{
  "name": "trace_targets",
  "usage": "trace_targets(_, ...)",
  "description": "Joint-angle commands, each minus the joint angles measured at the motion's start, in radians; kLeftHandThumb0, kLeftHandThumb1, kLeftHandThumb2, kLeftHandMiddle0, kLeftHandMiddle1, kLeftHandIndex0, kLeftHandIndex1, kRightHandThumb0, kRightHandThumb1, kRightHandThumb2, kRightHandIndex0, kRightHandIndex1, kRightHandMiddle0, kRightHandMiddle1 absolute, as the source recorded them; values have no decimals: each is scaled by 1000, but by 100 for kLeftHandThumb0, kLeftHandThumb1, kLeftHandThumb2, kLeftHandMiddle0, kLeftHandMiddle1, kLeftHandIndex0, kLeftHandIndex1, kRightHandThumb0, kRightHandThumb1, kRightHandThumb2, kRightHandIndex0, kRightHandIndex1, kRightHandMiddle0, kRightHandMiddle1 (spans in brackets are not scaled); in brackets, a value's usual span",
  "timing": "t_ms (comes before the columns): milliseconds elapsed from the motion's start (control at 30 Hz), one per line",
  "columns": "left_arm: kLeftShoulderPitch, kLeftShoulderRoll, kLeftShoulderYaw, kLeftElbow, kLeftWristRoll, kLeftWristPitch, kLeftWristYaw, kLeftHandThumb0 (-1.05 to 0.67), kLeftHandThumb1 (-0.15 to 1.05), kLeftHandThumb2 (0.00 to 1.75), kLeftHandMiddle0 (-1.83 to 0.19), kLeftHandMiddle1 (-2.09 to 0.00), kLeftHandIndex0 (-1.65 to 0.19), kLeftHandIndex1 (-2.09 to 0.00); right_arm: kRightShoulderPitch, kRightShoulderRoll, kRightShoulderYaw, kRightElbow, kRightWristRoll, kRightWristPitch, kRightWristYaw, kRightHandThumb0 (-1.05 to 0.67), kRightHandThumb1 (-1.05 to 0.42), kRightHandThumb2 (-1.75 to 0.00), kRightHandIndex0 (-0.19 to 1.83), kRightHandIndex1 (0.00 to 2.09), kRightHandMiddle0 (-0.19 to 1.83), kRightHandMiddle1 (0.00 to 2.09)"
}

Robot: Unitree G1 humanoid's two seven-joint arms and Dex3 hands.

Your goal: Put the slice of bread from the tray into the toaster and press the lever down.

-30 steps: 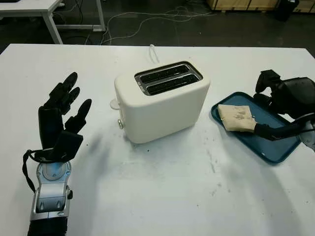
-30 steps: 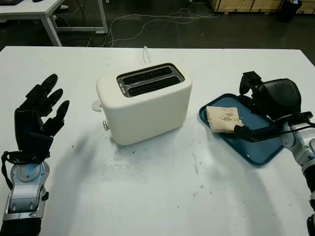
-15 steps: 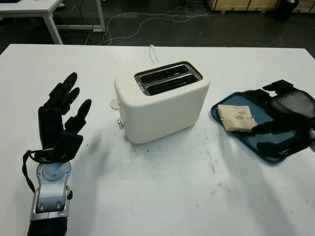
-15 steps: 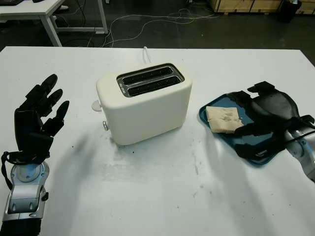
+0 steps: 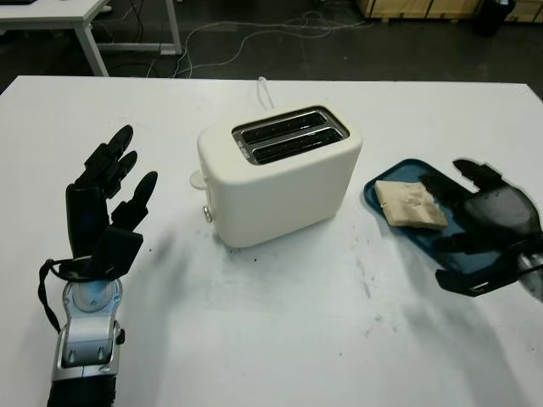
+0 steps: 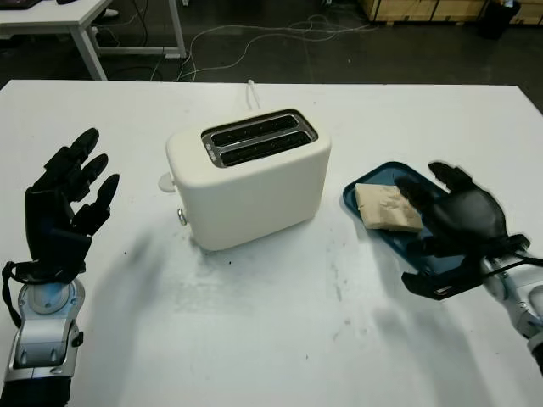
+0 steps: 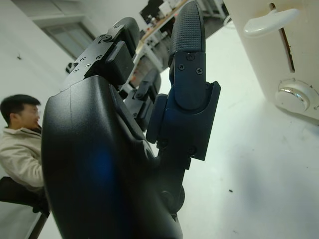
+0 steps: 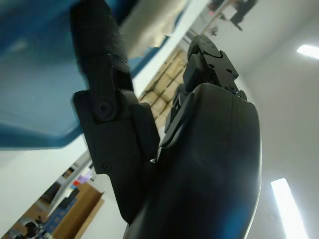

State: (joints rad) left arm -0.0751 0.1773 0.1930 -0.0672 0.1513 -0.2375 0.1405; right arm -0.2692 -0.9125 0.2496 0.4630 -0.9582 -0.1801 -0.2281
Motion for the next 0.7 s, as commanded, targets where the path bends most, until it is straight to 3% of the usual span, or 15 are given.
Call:
trace_targets(0,7,4,2,-6,0,-4,0,-69,92,27,-60,0,-50,0,-28,20,21,40,-13,6,-36,-91,-92,-18,5,9,18,0)
trace_targets(267,7,3,2,-4,-1,-2,1,-71,92,27,-59,0,-50,0,-69,28,74,105,-34,-1,-109,-84,-92,-24,1,26,25,8)
trace_targets(300,7,3,2,-4,0,-3,2,-71,92,27,-59,0,-49,0,-73,26,80,112,-35,-7,-120,-83,-92,-22,0,31,25,14)
trace_targets(333,7,4,2,-3,1,-4,2,-70,92,27,-59,0,-50,0,-77,25,86,116,-37,-6,-122,-82,-92,-23,0,35,14,41)
trace_targets(367,7,4,2,-3,5,-4,4,-70,92,27,-59,0,-50,0,-81,23,93,118,-40,-3,-119,-81,-92,-25,0,35,7,55)
trace_targets(433,5,6,2,3,5,-10,4,-70,92,27,-60,0,-50,0,-89,22,102,124,-38,-2,-121,-80,-92,-25,0,39,1,70)
trace_targets(667,6,3,0,-7,2,0,1,-71,92,27,-59,0,-49,0,-109,16,113,120,-25,-13,-116,-78,-92,-21,0,47,0,81)
